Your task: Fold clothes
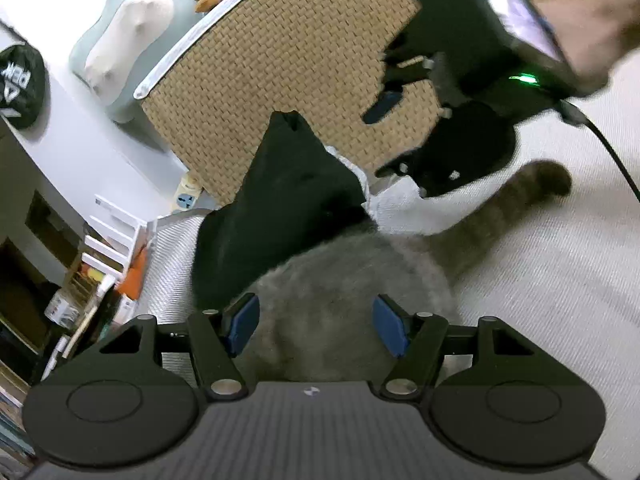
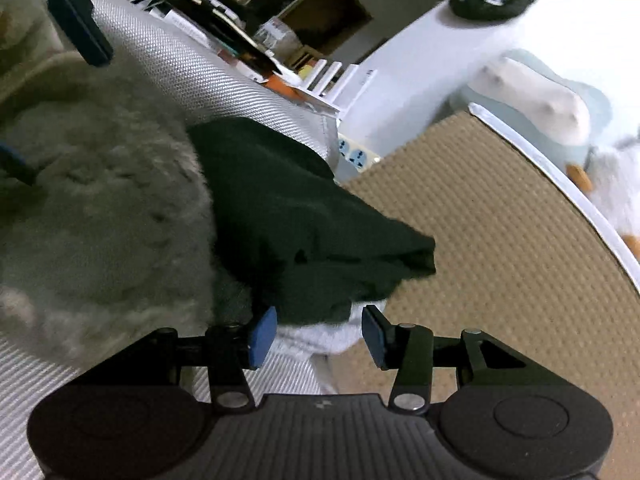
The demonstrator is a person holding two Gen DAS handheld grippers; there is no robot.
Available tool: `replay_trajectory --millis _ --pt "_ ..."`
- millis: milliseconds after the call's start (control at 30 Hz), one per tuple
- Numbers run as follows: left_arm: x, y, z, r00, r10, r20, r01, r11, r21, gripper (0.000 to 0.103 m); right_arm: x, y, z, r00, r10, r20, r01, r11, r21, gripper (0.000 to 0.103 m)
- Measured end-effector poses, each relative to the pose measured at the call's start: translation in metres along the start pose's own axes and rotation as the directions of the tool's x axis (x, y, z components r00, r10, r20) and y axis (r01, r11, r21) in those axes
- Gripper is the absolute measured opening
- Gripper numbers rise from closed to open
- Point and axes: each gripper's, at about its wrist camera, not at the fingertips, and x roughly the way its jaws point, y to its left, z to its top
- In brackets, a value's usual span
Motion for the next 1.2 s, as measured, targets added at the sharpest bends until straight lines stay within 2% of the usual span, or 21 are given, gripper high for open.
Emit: replay_trajectory --millis 167,367,500,567,667,800,900,1033,1100,1200 --pt "0.002 -0.008 0.005 1.0 0.01 0.02 -0.008 0.998 -0.065 0.076 -0.012 0.002 -0.013 1.0 0.008 -0.004 -0.008 0.996 0.084 0.053" --pt "0.002 -0.012 0.009 0.999 0.021 0.036 -0.016 0.991 -0.135 0.076 -0.026 0.005 -0.019 1.0 0.008 0.023 -0.012 0.982 0.19 0.058" --pt "0.002 -0.012 0.009 0.999 0.023 0.041 -0.012 0.971 -0.241 0.078 -0.042 0.007 -0.019 0.998 -0.005 0.063 -0.011 0.969 0.247 0.065" --pt "0.003 -0.012 0.006 0.999 0.012 0.034 0.0 0.946 -0.325 0.078 -0.049 0.007 -0.019 0.996 -0.012 0.085 -0.012 0.962 0.274 0.065" --pt "0.005 -0.013 0.002 1.0 0.006 0.02 0.003 0.906 -0.422 0.078 -0.053 0.007 -0.026 0.997 -0.014 0.075 -0.01 0.95 0.313 0.065" --pt "0.006 -0.014 -0.001 1.0 -0.004 0.008 0.007 0.864 -0.503 0.078 -0.06 0.003 -0.043 0.999 -0.01 0.046 -0.009 0.921 0.389 0.065" --pt "0.008 -0.014 -0.002 1.0 -0.022 0.003 0.02 0.822 -0.569 0.078 -0.068 0.001 -0.056 1.0 -0.009 0.026 -0.004 0.894 0.448 0.065" --pt "0.009 -0.019 0.003 0.999 -0.032 -0.001 0.024 0.789 -0.613 0.078 -0.078 -0.003 -0.073 1.0 -0.005 -0.001 0.005 0.852 0.523 0.065" --pt "0.013 -0.02 0.004 0.998 -0.061 -0.006 0.043 0.768 -0.638 0.08 -0.082 -0.005 -0.082 1.0 -0.003 -0.014 0.01 0.829 0.559 0.065" --pt "0.022 -0.019 -0.003 0.993 -0.109 -0.038 0.051 0.711 -0.701 0.08 -0.091 -0.009 -0.091 1.0 0.015 -0.007 -0.008 0.796 0.606 0.065"
